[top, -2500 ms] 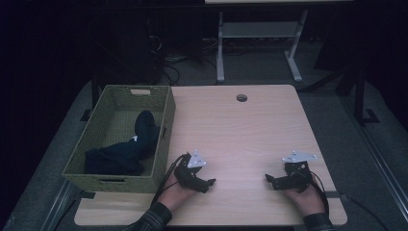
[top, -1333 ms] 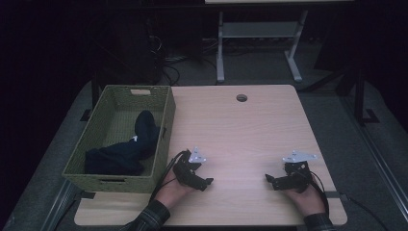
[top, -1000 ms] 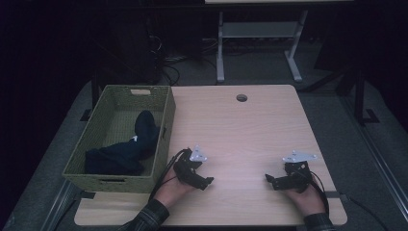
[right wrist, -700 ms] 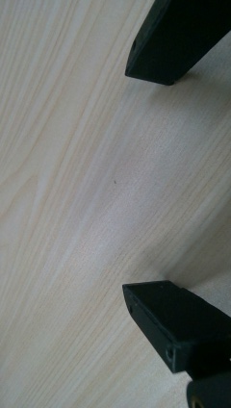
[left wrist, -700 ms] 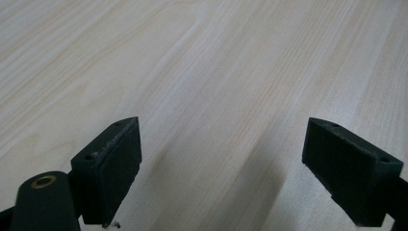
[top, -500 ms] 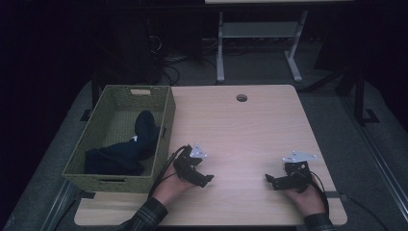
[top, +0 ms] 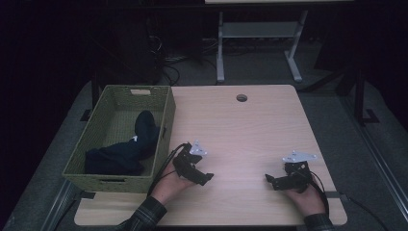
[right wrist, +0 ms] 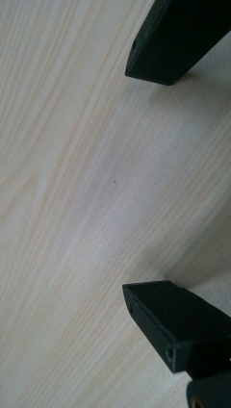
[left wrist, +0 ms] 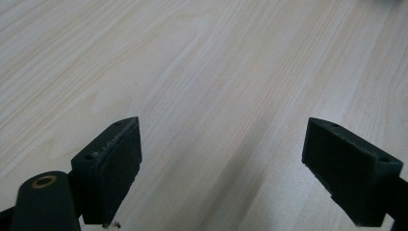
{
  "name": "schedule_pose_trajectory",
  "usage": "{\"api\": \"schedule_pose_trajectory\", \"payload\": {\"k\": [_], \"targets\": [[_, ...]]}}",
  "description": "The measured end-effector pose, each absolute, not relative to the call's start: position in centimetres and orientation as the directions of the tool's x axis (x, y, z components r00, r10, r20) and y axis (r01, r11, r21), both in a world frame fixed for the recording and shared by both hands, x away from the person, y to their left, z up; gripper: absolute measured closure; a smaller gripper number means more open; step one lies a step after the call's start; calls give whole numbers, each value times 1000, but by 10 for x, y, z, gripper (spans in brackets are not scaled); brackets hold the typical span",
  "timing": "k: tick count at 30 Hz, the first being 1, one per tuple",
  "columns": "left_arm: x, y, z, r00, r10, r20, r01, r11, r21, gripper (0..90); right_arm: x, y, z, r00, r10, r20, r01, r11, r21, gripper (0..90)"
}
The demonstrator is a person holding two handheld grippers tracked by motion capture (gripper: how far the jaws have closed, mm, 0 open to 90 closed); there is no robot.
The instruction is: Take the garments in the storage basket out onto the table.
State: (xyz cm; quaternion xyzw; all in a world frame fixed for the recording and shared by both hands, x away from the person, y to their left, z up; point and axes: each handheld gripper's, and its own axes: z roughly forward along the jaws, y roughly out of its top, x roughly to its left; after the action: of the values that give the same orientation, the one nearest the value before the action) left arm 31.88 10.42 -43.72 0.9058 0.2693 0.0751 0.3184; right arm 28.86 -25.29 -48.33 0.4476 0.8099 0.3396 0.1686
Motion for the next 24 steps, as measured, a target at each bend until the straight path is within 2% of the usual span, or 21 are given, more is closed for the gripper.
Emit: {"api": "schedule_pose_trajectory", "payload": {"k": [24], "targets": [[320,103,-419,853,519,-56,444,-665,601,137,289,-253,-483,-542,840,31,611,369,701,13]]}}
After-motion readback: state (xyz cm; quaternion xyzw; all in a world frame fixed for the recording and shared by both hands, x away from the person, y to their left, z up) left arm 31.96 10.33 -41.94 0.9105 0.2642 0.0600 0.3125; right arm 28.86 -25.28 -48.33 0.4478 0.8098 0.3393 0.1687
